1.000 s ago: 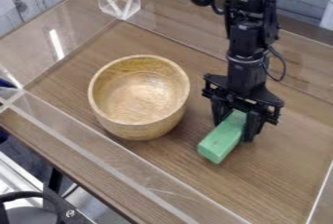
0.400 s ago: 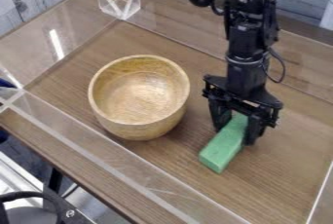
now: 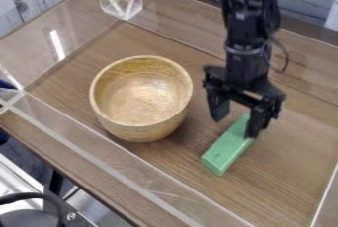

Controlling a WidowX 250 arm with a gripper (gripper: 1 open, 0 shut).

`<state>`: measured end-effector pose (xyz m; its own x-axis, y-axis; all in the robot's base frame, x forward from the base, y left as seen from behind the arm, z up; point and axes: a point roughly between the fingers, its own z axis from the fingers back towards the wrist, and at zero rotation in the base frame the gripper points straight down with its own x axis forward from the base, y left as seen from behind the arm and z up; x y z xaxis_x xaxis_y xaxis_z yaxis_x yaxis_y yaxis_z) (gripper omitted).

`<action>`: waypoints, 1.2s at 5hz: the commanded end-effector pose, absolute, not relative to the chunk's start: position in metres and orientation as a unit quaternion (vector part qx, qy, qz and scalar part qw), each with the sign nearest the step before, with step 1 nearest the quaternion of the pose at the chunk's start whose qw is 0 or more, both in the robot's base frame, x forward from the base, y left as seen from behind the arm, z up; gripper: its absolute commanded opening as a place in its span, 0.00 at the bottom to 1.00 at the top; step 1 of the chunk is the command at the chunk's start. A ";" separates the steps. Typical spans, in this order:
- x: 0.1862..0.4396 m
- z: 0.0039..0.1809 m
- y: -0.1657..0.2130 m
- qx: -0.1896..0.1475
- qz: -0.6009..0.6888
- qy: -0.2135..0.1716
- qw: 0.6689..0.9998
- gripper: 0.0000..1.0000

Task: Remove the green block from inside the brown bowl and put it on the table

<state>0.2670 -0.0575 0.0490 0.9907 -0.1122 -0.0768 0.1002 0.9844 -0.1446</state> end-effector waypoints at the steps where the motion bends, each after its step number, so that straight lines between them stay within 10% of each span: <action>1: 0.273 0.096 -0.053 -0.066 -0.054 -0.016 0.996 1.00; 2: 0.271 0.118 -0.048 -0.059 -0.055 -0.029 0.996 1.00; 6: 0.263 0.087 -0.047 -0.048 -0.070 -0.017 0.996 1.00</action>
